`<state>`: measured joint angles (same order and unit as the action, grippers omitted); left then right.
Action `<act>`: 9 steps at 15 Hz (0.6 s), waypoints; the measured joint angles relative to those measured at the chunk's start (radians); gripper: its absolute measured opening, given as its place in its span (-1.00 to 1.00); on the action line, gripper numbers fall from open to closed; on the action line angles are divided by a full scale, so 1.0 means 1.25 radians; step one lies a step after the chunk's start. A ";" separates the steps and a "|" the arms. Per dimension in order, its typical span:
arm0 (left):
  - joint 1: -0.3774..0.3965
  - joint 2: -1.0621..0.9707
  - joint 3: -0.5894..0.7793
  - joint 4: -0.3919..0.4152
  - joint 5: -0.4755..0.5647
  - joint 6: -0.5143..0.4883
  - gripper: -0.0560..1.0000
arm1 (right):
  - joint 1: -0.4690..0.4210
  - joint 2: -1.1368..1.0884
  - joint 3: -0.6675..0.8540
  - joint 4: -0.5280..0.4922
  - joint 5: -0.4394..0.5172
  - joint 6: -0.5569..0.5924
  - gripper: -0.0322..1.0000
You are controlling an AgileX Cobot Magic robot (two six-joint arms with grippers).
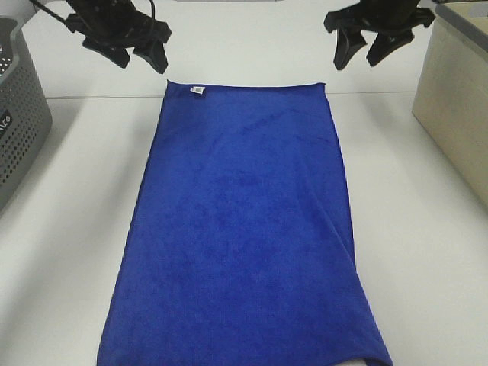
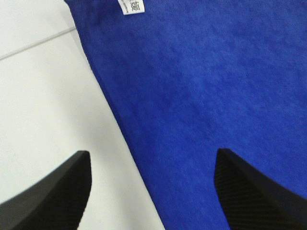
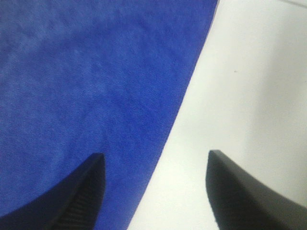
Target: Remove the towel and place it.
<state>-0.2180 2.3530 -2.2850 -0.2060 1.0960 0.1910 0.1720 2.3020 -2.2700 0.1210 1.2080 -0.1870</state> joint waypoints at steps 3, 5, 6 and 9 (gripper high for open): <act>0.000 -0.077 -0.001 0.021 0.089 -0.082 0.43 | 0.000 -0.106 0.000 0.044 0.006 0.044 0.54; 0.010 -0.145 -0.001 0.086 0.093 -0.142 0.42 | -0.010 -0.165 0.000 0.036 0.007 0.084 0.56; 0.026 -0.170 -0.001 0.118 0.093 -0.161 0.42 | -0.027 -0.193 0.000 0.034 0.007 0.095 0.56; 0.110 -0.238 -0.001 0.142 0.094 -0.173 0.42 | -0.110 -0.258 0.000 0.029 0.007 0.118 0.56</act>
<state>-0.0800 2.0560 -2.2860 -0.0290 1.2140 -0.0250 0.0350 1.9800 -2.2700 0.1570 1.2170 -0.0390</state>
